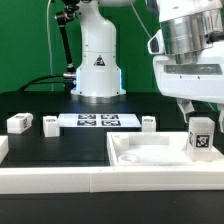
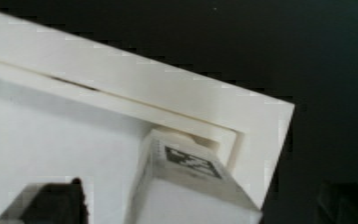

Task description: Assemble square table

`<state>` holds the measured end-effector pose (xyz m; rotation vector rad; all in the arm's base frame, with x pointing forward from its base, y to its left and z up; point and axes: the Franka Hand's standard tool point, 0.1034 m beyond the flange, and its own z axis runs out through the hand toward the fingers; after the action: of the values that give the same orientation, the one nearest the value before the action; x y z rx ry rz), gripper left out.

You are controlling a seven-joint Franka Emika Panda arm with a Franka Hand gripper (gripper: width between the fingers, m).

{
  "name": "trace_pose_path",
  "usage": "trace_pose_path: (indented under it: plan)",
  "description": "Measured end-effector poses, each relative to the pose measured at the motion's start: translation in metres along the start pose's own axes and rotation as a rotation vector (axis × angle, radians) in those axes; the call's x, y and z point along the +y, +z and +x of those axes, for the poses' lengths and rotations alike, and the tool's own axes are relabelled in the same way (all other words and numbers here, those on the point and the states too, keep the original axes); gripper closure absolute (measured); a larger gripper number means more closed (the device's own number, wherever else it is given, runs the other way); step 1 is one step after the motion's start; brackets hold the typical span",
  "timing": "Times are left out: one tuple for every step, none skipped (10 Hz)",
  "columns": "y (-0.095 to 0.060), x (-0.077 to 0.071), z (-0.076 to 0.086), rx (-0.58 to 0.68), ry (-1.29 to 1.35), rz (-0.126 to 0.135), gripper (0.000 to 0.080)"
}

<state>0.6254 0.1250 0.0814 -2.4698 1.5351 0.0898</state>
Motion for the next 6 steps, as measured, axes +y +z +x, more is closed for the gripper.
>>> trace_pose_path:
  plan:
    - [0.0004, 0.003, -0.0011, 0.0, -0.124, -0.03, 0.015]
    - [-0.0001, 0.0056, -0.0017, 0.008, -0.274, -0.089, 0.015]
    - [-0.0012, 0.0038, -0.0012, 0.019, -0.355, -0.103, 0.015]
    - [-0.0011, 0.0053, -0.0015, 0.021, -0.462, -0.125, 0.015]
    - [-0.0016, 0.0055, 0.0001, 0.025, -0.588, -0.137, 0.015]
    - [-0.0012, 0.006, 0.0011, 0.019, -0.683, -0.14, 0.015]
